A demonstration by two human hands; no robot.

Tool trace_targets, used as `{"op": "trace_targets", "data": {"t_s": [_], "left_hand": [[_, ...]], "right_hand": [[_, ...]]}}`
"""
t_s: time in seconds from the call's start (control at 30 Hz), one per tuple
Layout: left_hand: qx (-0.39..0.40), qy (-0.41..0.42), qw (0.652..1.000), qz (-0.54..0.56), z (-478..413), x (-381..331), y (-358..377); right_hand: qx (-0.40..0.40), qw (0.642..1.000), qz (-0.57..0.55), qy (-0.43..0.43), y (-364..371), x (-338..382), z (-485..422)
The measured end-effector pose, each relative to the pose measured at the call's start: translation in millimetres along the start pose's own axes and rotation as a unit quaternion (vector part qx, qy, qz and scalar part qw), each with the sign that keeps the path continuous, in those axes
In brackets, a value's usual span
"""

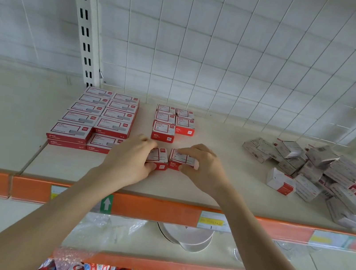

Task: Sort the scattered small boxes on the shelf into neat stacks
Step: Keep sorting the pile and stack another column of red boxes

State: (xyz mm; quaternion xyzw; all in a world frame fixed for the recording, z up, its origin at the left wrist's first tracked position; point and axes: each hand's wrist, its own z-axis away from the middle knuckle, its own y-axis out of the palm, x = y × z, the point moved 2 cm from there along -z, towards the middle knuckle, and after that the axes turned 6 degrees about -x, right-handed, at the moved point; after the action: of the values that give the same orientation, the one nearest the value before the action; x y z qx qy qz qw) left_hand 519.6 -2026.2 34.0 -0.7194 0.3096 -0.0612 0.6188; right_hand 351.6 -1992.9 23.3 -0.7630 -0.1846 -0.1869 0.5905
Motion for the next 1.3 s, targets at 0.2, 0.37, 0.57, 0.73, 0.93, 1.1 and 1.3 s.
{"op": "trace_targets", "data": {"t_s": [0.2, 0.37, 0.57, 0.73, 0.93, 1.1, 1.3], "left_hand": [[0.009, 0.014, 1.0, -0.004, -9.9, -4.6, 3.8], [0.005, 0.023, 0.999, -0.024, -19.3, -8.1, 6.0], [-0.002, 0.034, 0.998, -0.05, -30.7, -11.4, 9.5], [-0.014, 0.031, 0.998, -0.054, -33.8, -12.1, 10.5], [-0.029, 0.025, 0.997, -0.064, -34.5, -10.6, 12.9], [-0.047, 0.023, 0.996, -0.075, -34.8, -9.4, 14.4], [-0.052, 0.02, 0.996, -0.073, -34.3, -9.2, 16.6]], "right_hand": [[-0.032, 0.999, 0.025, 0.011, -8.5, -12.7, 8.6], [-0.08, 0.996, 0.026, 0.036, -14.1, -18.5, 8.4], [-0.082, 0.996, 0.031, 0.033, -14.7, -18.6, 3.5], [-0.082, 0.996, 0.03, 0.031, -13.9, -19.6, 3.4], [-0.074, 0.996, 0.049, 0.029, -14.9, -19.6, -3.3], [-0.068, 0.995, 0.063, 0.025, -12.9, -17.4, -15.0], [-0.056, 0.996, 0.068, 0.013, -8.1, -16.2, -25.2]]}}
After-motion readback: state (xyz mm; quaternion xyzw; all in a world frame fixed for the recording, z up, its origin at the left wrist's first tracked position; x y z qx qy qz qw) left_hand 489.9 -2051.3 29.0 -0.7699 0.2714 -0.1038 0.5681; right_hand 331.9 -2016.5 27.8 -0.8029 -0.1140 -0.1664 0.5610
